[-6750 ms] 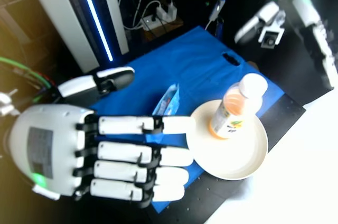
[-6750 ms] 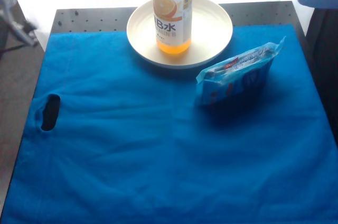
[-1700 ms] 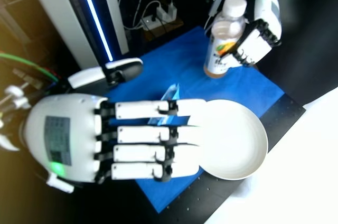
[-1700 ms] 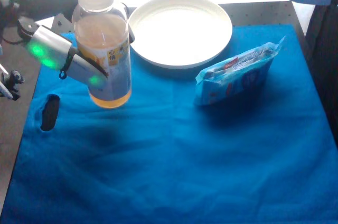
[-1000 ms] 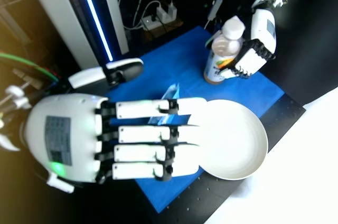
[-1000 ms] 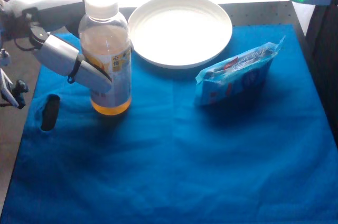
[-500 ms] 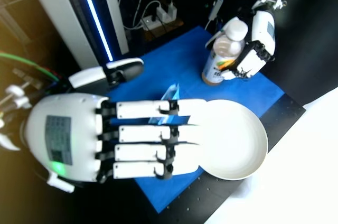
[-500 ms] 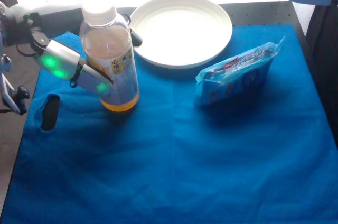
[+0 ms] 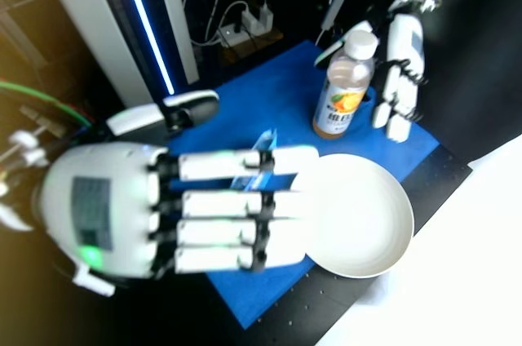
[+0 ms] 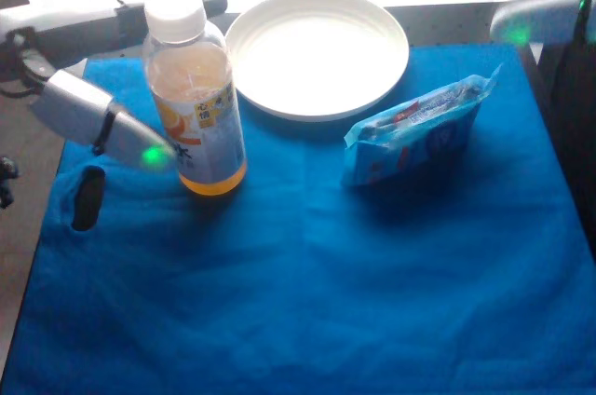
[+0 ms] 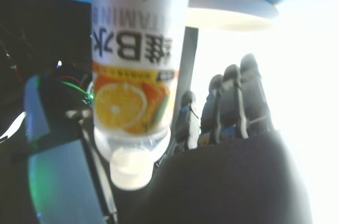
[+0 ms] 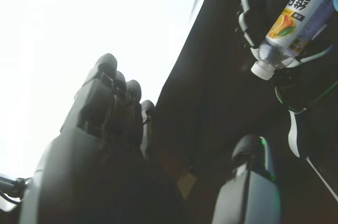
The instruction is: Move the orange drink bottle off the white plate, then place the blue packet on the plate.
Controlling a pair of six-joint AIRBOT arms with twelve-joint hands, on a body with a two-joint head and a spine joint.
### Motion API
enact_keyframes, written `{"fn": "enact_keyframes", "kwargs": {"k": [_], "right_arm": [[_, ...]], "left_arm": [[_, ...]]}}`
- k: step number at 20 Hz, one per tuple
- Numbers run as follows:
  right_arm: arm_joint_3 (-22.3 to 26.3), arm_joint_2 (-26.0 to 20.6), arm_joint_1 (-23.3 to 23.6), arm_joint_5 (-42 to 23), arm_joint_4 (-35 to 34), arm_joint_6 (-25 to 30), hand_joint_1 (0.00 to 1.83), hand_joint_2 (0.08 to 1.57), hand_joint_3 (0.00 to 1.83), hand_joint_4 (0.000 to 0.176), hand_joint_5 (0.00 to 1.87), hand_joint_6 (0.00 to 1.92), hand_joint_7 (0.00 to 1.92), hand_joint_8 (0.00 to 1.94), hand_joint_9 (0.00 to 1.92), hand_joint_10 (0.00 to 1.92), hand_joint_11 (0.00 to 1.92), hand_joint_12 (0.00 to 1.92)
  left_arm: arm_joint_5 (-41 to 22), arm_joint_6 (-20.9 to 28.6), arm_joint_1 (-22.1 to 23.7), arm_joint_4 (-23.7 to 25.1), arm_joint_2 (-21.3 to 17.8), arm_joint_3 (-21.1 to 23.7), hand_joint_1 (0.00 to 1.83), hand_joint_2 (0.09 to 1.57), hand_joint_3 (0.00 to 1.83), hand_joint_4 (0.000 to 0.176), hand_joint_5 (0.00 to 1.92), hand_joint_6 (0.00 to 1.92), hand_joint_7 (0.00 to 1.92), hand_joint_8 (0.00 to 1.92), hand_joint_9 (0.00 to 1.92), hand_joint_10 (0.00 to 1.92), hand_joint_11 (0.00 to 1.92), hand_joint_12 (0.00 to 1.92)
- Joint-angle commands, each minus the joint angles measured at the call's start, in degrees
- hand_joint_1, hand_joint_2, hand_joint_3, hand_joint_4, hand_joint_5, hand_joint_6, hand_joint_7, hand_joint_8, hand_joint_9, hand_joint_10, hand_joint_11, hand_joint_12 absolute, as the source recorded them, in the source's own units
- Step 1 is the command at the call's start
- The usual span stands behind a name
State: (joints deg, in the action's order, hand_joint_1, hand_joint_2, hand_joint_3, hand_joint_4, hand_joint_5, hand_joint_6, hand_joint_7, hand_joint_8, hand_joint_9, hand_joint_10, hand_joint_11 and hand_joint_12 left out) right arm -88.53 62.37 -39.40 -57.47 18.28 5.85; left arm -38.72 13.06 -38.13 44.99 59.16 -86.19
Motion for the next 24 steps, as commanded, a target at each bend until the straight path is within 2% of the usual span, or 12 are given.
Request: {"fn": "enact_keyframes", "kwargs": {"k": [1,3,4,6,7,9,11,14,16,18,21,24], "right_arm": [[0.1,-0.2,1.1,-4.5,-2.2,0.7,0.85,0.72,0.0,0.117,0.18,0.0,0.31,0.01,0.26,0.01,0.29,0.06],[0.1,-0.2,3.7,-0.4,3.7,1.4,0.78,0.67,0.0,0.076,0.21,0.01,0.33,0.01,0.29,0.02,0.29,0.06],[0.0,-0.2,5.9,2.4,8.5,3.1,0.74,0.67,0.0,0.103,0.22,0.01,0.31,0.0,0.3,0.02,0.3,0.07],[-0.1,-0.1,10.0,6.9,18.4,6.6,0.72,0.64,0.0,0.065,0.26,0.01,0.31,0.0,0.28,0.0,0.28,0.07],[-0.2,-0.1,12.3,9.6,24.3,8.9,0.72,0.62,0.0,0.073,0.34,0.01,0.39,0.01,0.36,0.01,0.31,0.1],[-0.5,0.6,14.3,12.8,32.8,12.5,0.67,0.65,0.02,0.056,0.39,0.0,0.45,0.0,0.37,0.01,0.08,0.65],[-1.8,2.0,14.4,14.2,37.7,15.9,0.59,0.62,0.0,0.051,0.36,0.0,0.26,0.0,0.13,0.0,0.0,0.62],[-3.7,3.8,14.4,15.3,43.6,20.8,0.57,0.64,0.0,0.016,0.38,0.0,0.36,0.0,0.32,0.01,0.05,0.85],[-4.0,4.4,14.4,16.1,46.3,22.2,0.6,0.61,0.0,0.03,0.43,0.0,0.37,0.0,0.28,0.0,0.04,0.69],[-4.5,5.5,14.4,17.3,49.9,23.6,0.57,0.63,0.0,0.074,0.44,0.0,0.39,0.0,0.33,0.0,0.02,0.82],[-4.9,7.2,14.3,18.5,53.8,26.1,0.74,0.7,0.0,0.096,0.45,0.0,0.44,0.0,0.44,0.02,0.05,0.94],[-5.3,8.4,14.3,19.3,58.7,28.6,0.76,0.64,0.0,0.056,0.5,0.0,0.49,0.0,0.49,0.01,0.13,0.85]], "left_arm": [[-3.8,-0.1,0.3,-3.7,-0.3,0.4,0.83,0.65,0.0,0.176,0.0,0.0,0.0,0.0,0.0,0.0,0.0,0.0],[-2.8,-1.7,-0.4,-5.1,-0.8,0.4,0.78,0.67,0.0,0.176,0.0,0.0,0.0,0.0,0.0,0.0,0.0,0.0],[-2.0,-3.0,-0.9,-6.3,-1.1,0.4,0.8,0.67,0.0,0.176,0.0,0.0,0.0,0.0,0.0,0.0,0.0,0.0],[-1.5,-3.8,-1.9,-8.2,-1.7,0.4,0.81,0.69,0.0,0.176,0.0,0.0,0.0,0.0,0.0,0.0,0.0,0.0],[-1.6,-4.5,-2.6,-9.5,-2.0,0.4,0.81,0.69,0.01,0.176,0.0,0.0,0.0,0.0,0.0,0.0,0.0,0.0],[-1.7,-4.6,-3.0,-10.5,-2.2,0.2,0.81,0.7,0.01,0.176,0.0,0.0,0.0,0.0,0.0,0.0,0.0,0.0],[-2.3,-5.2,-2.9,-11.7,-2.3,0.1,0.83,0.66,0.0,0.176,0.0,0.0,0.0,0.0,0.0,0.0,0.0,0.0],[-5.9,-5.5,-3.3,-15.2,-2.9,0.5,0.78,0.67,0.0,0.176,0.0,0.0,0.0,0.0,0.0,0.0,0.0,0.0],[-7.7,-6.1,-3.3,-16.9,-3.4,0.8,0.82,0.69,0.01,0.176,0.0,0.0,0.0,0.0,0.0,0.0,0.0,0.0],[-8.6,-7.9,-3.3,-18.8,-4.3,1.5,0.81,0.71,0.01,0.176,0.0,0.0,0.0,0.0,0.0,0.0,0.0,0.0],[-9.8,-8.7,-3.3,-20.2,-4.8,1.8,0.89,0.63,0.0,0.176,0.0,0.0,0.0,0.0,0.0,0.0,0.0,0.0],[-10.2,-9.1,-3.3,-20.6,-5.0,2.0,0.89,0.64,0.0,0.176,0.0,0.0,0.0,0.0,0.0,0.0,0.0,0.0]]}}
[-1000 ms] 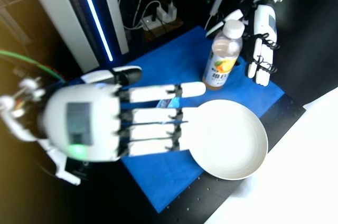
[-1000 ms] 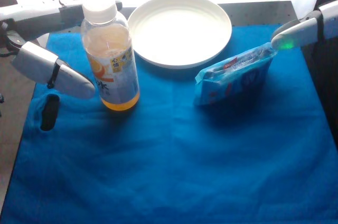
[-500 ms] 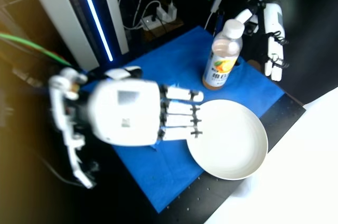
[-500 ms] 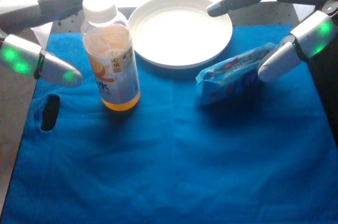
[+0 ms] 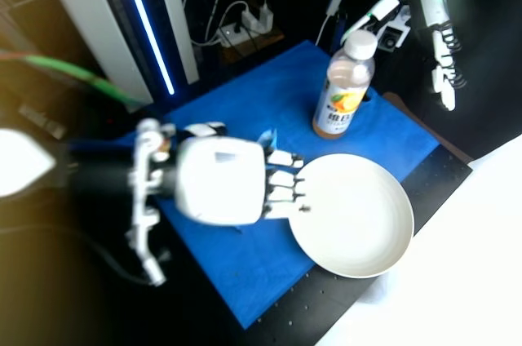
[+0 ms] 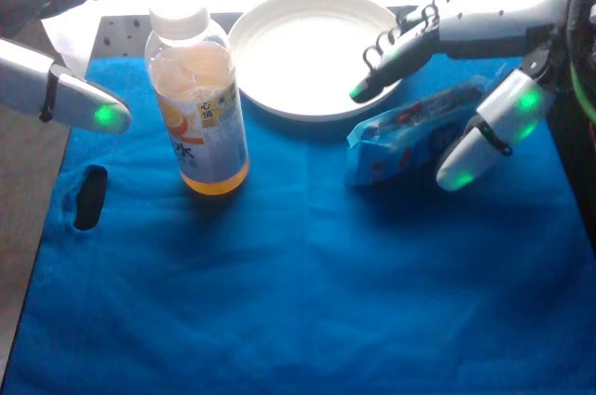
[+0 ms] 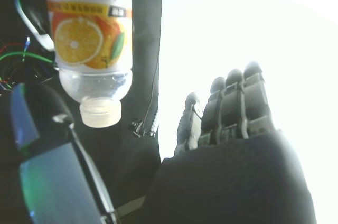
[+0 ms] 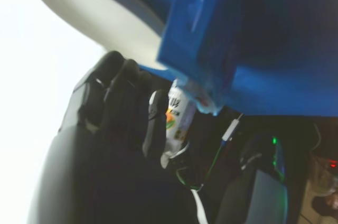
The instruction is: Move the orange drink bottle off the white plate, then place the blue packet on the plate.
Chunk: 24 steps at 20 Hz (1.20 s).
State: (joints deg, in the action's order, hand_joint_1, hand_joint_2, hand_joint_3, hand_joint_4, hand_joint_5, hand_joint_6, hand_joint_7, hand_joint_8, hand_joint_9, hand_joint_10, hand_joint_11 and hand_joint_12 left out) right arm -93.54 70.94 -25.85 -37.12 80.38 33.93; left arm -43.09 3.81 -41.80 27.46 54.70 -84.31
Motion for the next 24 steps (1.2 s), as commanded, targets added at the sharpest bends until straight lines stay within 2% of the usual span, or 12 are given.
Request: {"fn": "enact_keyframes", "kwargs": {"k": [1,3,4,8,11,13,16,17,19,20,21,24], "right_arm": [[-0.3,0.0,0.7,-0.8,-2.8,0.7,0.77,0.64,0.0,0.044,0.5,0.0,0.49,0.0,0.5,0.0,0.16,0.78],[-0.3,0.7,0.0,0.0,-1.5,0.8,0.79,0.66,0.01,0.038,0.5,0.0,0.5,0.0,0.49,0.0,0.14,0.75],[-0.3,1.0,-0.4,0.3,-1.1,0.9,0.8,0.69,0.02,0.052,0.49,0.0,0.51,0.01,0.48,0.0,0.14,0.75],[-0.4,1.5,-1.5,0.5,-0.9,0.9,0.84,0.71,0.0,0.06,0.49,0.0,0.64,0.0,0.55,0.0,0.15,1.01],[-0.5,1.9,-1.7,0.6,-0.8,0.9,0.86,0.72,0.0,0.052,0.51,0.0,0.62,0.0,0.57,0.01,0.17,1.0],[-0.8,2.3,-1.9,0.6,-0.7,0.9,0.82,0.74,0.0,0.059,0.51,0.0,0.61,0.0,0.58,0.01,0.17,1.02],[-0.8,2.4,-1.9,0.6,-0.7,0.9,0.77,0.77,0.0,0.05,0.52,0.0,0.66,0.01,0.61,0.02,0.16,1.14],[-0.8,2.4,-1.9,0.6,-0.7,0.9,0.76,0.77,0.0,0.058,0.52,0.0,0.67,0.01,0.62,0.02,0.16,1.15],[-0.8,2.4,-1.9,0.6,-0.7,1.2,0.75,0.76,0.0,0.049,0.55,0.01,0.71,0.02,0.66,0.04,0.17,1.2],[-0.6,2.3,-1.9,0.6,-0.7,1.4,0.73,0.76,0.0,0.021,0.59,0.01,0.74,0.02,0.69,0.05,0.18,1.25],[-0.4,2.1,-1.9,0.5,-0.7,1.4,0.74,0.76,0.0,0.02,0.59,0.01,0.75,0.02,0.69,0.06,0.18,1.26],[0.4,1.9,-1.9,0.3,-0.8,1.4,0.77,0.76,0.0,0.042,0.59,0.0,0.76,0.0,0.67,0.03,0.18,1.1]], "left_arm": [[-5.8,0.1,0.3,-3.1,-0.5,0.2,0.9,0.64,0.0,0.176,0.0,0.0,0.0,0.0,0.0,0.0,0.0,0.0],[-6.1,0.1,-0.1,-3.1,-0.6,0.5,0.89,0.64,0.0,0.176,0.0,0.0,0.0,0.0,0.0,0.0,0.0,0.0],[-6.2,0.1,-0.1,-3.1,-0.6,0.5,0.87,0.64,0.0,0.176,0.0,0.0,0.0,0.0,0.0,0.0,0.0,0.0],[-6.5,0.1,-0.3,-3.1,-0.8,0.8,0.87,0.65,0.0,0.176,0.0,0.0,0.0,0.0,0.0,0.0,0.0,0.0],[-6.7,0.0,-0.3,-3.1,-0.7,0.9,0.85,0.65,0.0,0.176,0.0,0.0,0.0,0.0,0.0,0.0,0.0,0.0],[-6.8,0.0,-0.3,-3.1,-0.7,1.0,0.84,0.64,0.0,0.176,0.0,0.0,0.0,0.0,0.0,0.0,0.0,0.0],[-6.6,0.0,-0.4,-3.1,-0.7,1.0,0.86,0.65,0.0,0.176,0.0,0.0,0.0,0.0,0.0,0.0,0.0,0.0],[-6.4,-0.1,-0.4,-3.0,-0.7,1.0,0.85,0.66,0.0,0.176,0.0,0.0,0.0,0.0,0.0,0.0,0.0,0.0],[-6.3,-0.1,-0.4,-3.0,-0.6,1.0,0.85,0.66,0.01,0.176,0.0,0.0,0.0,0.0,0.0,0.0,0.0,0.0],[-6.3,-0.1,-0.5,-3.0,-0.6,1.0,0.85,0.66,0.0,0.176,0.0,0.0,0.0,0.0,0.0,0.0,0.0,0.0],[-6.2,-0.1,-0.5,-3.0,-0.6,1.0,0.85,0.66,0.0,0.176,0.0,0.0,0.0,0.0,0.0,0.0,0.0,0.0],[-6.1,-0.1,-0.7,-3.0,-0.6,1.1,0.84,0.64,0.0,0.176,0.0,0.0,0.01,0.0,0.0,0.0,0.0,0.0]]}}
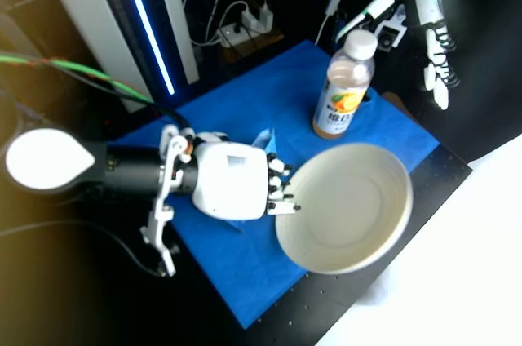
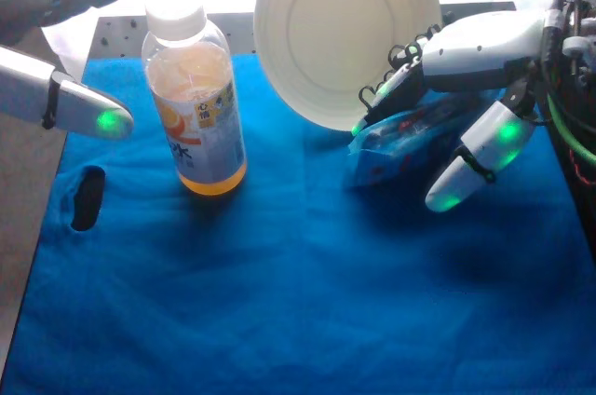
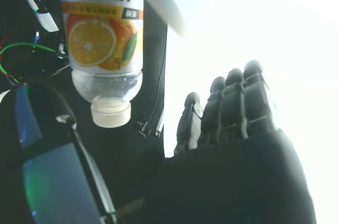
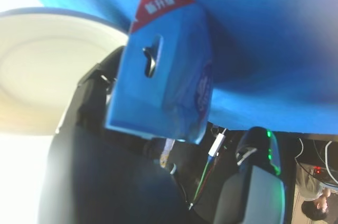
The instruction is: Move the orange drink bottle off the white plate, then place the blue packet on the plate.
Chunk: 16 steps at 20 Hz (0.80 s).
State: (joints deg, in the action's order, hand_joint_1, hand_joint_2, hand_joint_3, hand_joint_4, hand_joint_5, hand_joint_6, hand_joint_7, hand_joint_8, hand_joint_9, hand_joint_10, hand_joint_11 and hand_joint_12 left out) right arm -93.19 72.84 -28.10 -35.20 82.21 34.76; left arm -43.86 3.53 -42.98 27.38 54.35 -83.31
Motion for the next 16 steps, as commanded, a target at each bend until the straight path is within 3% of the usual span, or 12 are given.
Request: {"fn": "enact_keyframes", "kwargs": {"k": [1,2,4,7,9,11,13,14,16], "right_arm": [[0.3,-0.1,0.4,-1.9,-2.7,0.6,0.75,0.77,0.0,0.051,0.58,0.0,0.74,0.0,0.65,0.02,0.15,1.08],[0.5,-0.3,0.5,-2.2,-2.9,0.6,0.77,0.77,0.0,0.044,0.59,0.0,0.75,0.0,0.67,0.02,0.16,1.11],[0.7,-0.5,0.6,-2.6,-3.3,0.6,0.77,0.77,0.0,0.05,0.59,0.0,0.75,0.0,0.66,0.02,0.13,1.11],[0.8,-0.9,1.3,-3.1,-4.4,0.5,0.84,0.77,0.0,0.032,0.6,0.0,0.74,0.0,0.69,0.02,0.2,1.03],[1.0,-1.3,1.6,-3.2,-4.6,0.5,0.83,0.79,0.0,0.044,0.59,0.0,0.73,0.0,0.7,0.02,0.19,1.07],[1.3,-1.8,1.6,-3.2,-4.6,0.5,0.82,0.79,0.0,0.039,0.59,0.0,0.75,0.0,0.71,0.02,0.19,1.12],[1.6,-2.4,1.6,-3.2,-4.6,0.5,0.78,0.79,0.0,0.051,0.59,0.0,0.75,0.0,0.71,0.02,0.19,1.13],[1.9,-2.7,1.6,-3.2,-4.6,0.5,0.76,0.8,0.0,0.065,0.58,0.0,0.73,0.0,0.69,0.01,0.15,1.18],[2.4,-3.3,1.6,-3.2,-4.5,0.5,0.71,0.81,0.0,0.049,0.59,0.0,0.75,0.0,0.69,0.01,0.18,1.13]], "left_arm": [[-5.4,0.2,0.4,-3.0,-0.2,0.2,0.85,0.65,0.0,0.176,0.0,0.0,0.01,0.0,0.0,0.0,0.0,0.0],[-5.4,0.2,0.3,-3.0,-0.2,0.2,0.85,0.65,0.0,0.176,0.0,0.0,0.0,0.0,0.0,0.0,0.0,0.0],[-5.4,0.2,0.3,-3.0,-0.1,0.2,0.86,0.66,0.0,0.176,0.0,0.0,0.0,0.0,0.0,0.0,0.0,0.0],[-5.4,0.1,0.3,-3.1,-0.1,0.2,0.86,0.66,0.0,0.176,0.0,0.0,0.02,0.01,0.0,0.0,0.0,0.0],[-5.4,0.1,0.2,-3.1,0.0,0.2,0.87,0.66,0.0,0.176,0.0,0.0,0.02,0.01,0.0,0.0,0.0,0.0],[-5.5,0.1,0.1,-3.2,0.1,0.2,0.86,0.66,0.0,0.176,0.0,0.0,0.03,0.01,0.0,0.0,0.0,0.0],[-5.5,0.1,0.0,-3.2,0.1,0.2,0.84,0.66,0.0,0.176,0.0,0.0,0.03,0.01,0.0,0.0,0.0,0.0],[-5.5,0.1,-0.1,-3.2,0.1,0.2,0.84,0.66,0.0,0.176,0.0,0.0,0.03,0.01,0.0,0.0,0.0,0.0],[-5.5,0.1,-0.1,-3.3,0.1,0.2,0.83,0.66,0.0,0.176,0.0,0.0,0.02,0.0,0.0,0.0,0.0,0.0]]}}
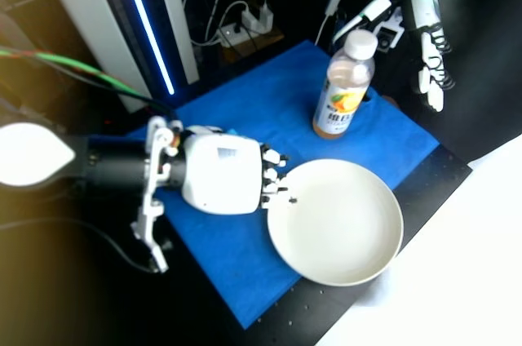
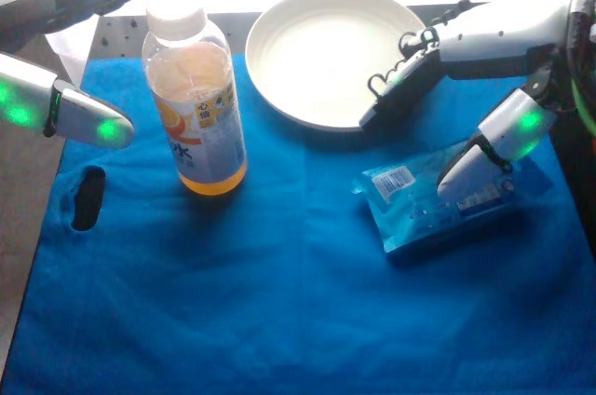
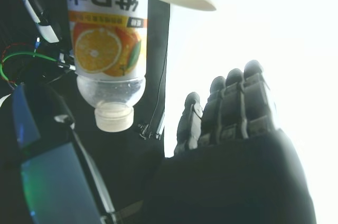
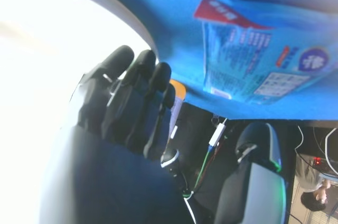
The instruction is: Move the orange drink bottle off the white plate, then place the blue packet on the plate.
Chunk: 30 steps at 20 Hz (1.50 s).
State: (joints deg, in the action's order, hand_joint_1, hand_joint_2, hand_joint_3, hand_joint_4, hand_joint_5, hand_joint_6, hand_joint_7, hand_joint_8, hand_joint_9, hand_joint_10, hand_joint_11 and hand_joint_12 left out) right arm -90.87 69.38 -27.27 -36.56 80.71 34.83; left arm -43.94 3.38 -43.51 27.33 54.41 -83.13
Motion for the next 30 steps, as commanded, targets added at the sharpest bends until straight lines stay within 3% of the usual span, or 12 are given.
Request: {"fn": "enact_keyframes", "kwargs": {"k": [1,5,7,12,15,17,19,20,22,24,26,30], "right_arm": [[0.3,0.0,0.8,-1.9,-2.8,0.4,0.69,0.82,0.0,0.037,0.59,0.0,0.75,0.0,0.7,0.01,0.18,1.13],[1.3,-0.8,0.8,-2.0,-2.5,0.4,0.72,0.81,0.0,0.041,0.58,0.0,0.77,0.01,0.7,0.01,0.21,1.1],[1.7,-1.0,0.8,-2.1,-2.3,0.4,0.74,0.81,0.0,0.059,0.57,0.0,0.74,0.0,0.67,0.0,0.18,1.12],[3.5,-2.5,0.8,-2.2,-2.2,0.1,0.84,0.78,0.0,0.027,0.59,0.0,0.73,0.0,0.69,0.0,0.25,1.05],[4.9,-3.5,0.8,-2.4,-2.3,0.0,0.82,0.73,0.0,0.07,0.39,0.0,0.48,0.0,0.46,0.0,0.1,0.97],[6.0,-4.6,0.8,-2.5,-4.2,-1.7,0.75,0.73,0.0,0.081,0.27,0.0,0.33,0.0,0.32,0.0,0.01,0.82],[6.6,-5.5,1.0,-2.6,-7.4,-4.8,0.73,0.71,0.0,0.124,0.21,0.0,0.24,0.0,0.24,0.0,0.0,0.67],[6.7,-5.8,1.1,-2.8,-9.2,-6.1,0.68,0.69,0.0,0.161,0.18,0.0,0.21,0.0,0.2,0.0,0.0,0.67],[7.1,-6.7,1.2,-3.7,-12.8,-8.5,0.64,0.66,0.0,0.15,0.17,0.0,0.17,0.0,0.16,0.0,0.0,0.64],[8.3,-8.1,1.7,-4.1,-14.1,-9.9,0.63,0.66,0.0,0.112,0.18,0.0,0.16,0.0,0.13,0.0,0.0,0.57],[9.8,-9.2,2.0,-4.3,-14.1,-10.6,0.68,0.69,0.0,0.068,0.23,0.0,0.22,0.0,0.21,0.01,0.01,0.69],[12.0,-10.6,2.0,-4.7,-14.0,-11.2,0.69,0.68,0.0,0.032,0.27,0.0,0.31,0.0,0.3,0.0,0.01,0.88]], "left_arm": [[-5.5,0.3,0.4,-3.3,0.0,0.1,0.83,0.65,0.0,0.176,0.0,0.0,0.03,0.0,0.01,0.0,0.0,0.0],[-5.6,0.1,0.3,-3.7,0.0,0.1,0.84,0.65,0.0,0.176,0.0,0.0,0.02,0.0,0.0,0.0,0.0,0.0],[-5.8,0.0,0.0,-4.1,0.0,0.1,0.83,0.65,0.0,0.176,0.0,0.0,0.02,0.0,0.0,0.0,0.0,0.0],[-5.9,-0.4,-0.4,-4.7,-0.2,0.2,0.83,0.65,0.0,0.176,0.0,0.0,0.02,0.0,0.01,0.0,0.0,0.0],[-6.3,-0.8,-1.1,-5.6,-0.1,0.3,0.84,0.66,0.01,0.176,0.0,0.0,0.03,0.0,0.01,0.0,0.0,0.0],[-6.5,-1.0,-1.5,-6.1,-0.1,0.4,0.85,0.67,0.01,0.176,0.0,0.0,0.03,0.0,0.02,0.0,0.0,0.0],[-6.6,-1.2,-1.6,-6.6,-0.1,0.4,0.84,0.67,0.01,0.176,0.0,0.0,0.03,0.0,0.01,0.0,0.0,0.0],[-6.8,-1.3,-1.8,-6.8,-0.1,0.4,0.84,0.66,0.0,0.176,0.0,0.0,0.03,0.0,0.02,0.0,0.0,0.0],[-7.3,-1.7,-2.4,-7.7,-0.1,0.5,0.82,0.68,0.01,0.176,0.0,0.0,0.0,0.0,0.0,0.0,0.0,0.0],[-8.2,-2.1,-3.8,-9.4,-0.2,0.6,0.81,0.7,0.02,0.176,0.0,0.0,0.0,0.0,0.0,0.0,0.0,0.0],[-9.2,-2.6,-5.2,-11.2,-0.3,0.7,0.8,0.71,0.02,0.176,0.0,0.0,0.0,0.0,0.0,0.0,0.0,0.0],[-9.6,-2.8,-5.9,-12.0,-0.7,0.8,0.75,0.72,0.01,0.176,0.0,0.0,0.0,0.0,0.0,0.0,0.0,0.0]]}}
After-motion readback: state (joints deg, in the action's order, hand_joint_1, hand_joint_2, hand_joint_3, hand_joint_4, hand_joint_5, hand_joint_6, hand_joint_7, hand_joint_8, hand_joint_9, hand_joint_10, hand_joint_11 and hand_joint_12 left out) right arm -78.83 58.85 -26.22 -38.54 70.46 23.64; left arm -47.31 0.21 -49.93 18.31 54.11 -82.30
